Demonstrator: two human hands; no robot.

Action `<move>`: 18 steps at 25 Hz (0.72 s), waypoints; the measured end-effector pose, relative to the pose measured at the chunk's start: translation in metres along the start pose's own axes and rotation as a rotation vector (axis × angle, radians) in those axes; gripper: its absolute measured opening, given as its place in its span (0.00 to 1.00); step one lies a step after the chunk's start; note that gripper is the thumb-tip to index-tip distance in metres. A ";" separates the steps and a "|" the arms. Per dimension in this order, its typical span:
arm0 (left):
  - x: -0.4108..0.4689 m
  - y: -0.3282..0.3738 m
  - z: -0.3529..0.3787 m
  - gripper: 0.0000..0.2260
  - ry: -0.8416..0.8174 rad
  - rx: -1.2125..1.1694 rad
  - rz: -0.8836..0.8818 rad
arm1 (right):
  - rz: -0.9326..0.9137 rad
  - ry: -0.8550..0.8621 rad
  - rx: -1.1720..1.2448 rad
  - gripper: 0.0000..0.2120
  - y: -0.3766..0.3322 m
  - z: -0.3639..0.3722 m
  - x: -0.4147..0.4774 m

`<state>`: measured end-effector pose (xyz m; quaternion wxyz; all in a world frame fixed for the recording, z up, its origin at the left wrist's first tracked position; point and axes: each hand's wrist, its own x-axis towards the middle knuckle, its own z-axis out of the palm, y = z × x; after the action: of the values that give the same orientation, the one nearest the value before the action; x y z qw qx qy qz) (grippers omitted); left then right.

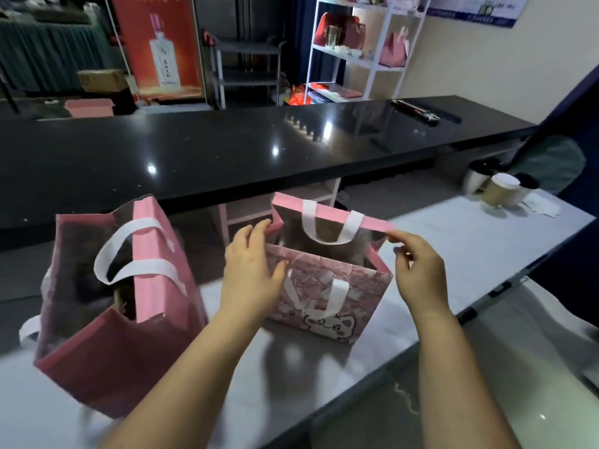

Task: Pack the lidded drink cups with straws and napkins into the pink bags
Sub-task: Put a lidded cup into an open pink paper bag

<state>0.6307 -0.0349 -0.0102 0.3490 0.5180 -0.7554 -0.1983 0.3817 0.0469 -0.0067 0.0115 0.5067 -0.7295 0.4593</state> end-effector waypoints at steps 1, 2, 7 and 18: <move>-0.003 -0.005 0.005 0.30 0.052 -0.148 -0.029 | 0.128 -0.008 0.188 0.17 0.002 -0.001 -0.009; -0.006 -0.010 0.009 0.30 0.115 -0.297 -0.087 | 0.235 -0.010 0.377 0.13 0.004 -0.001 -0.017; -0.019 -0.044 0.022 0.11 0.181 -0.588 -0.305 | 0.426 -0.103 0.739 0.12 0.016 0.013 -0.066; -0.010 0.016 0.089 0.09 -0.065 -0.995 -0.405 | 0.669 0.512 0.622 0.09 0.039 -0.016 -0.086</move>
<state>0.5572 -0.0249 -0.0633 0.4835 0.4189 -0.4656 -0.6116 0.3872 0.1231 -0.0642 -0.1090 0.0968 -0.6545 0.7419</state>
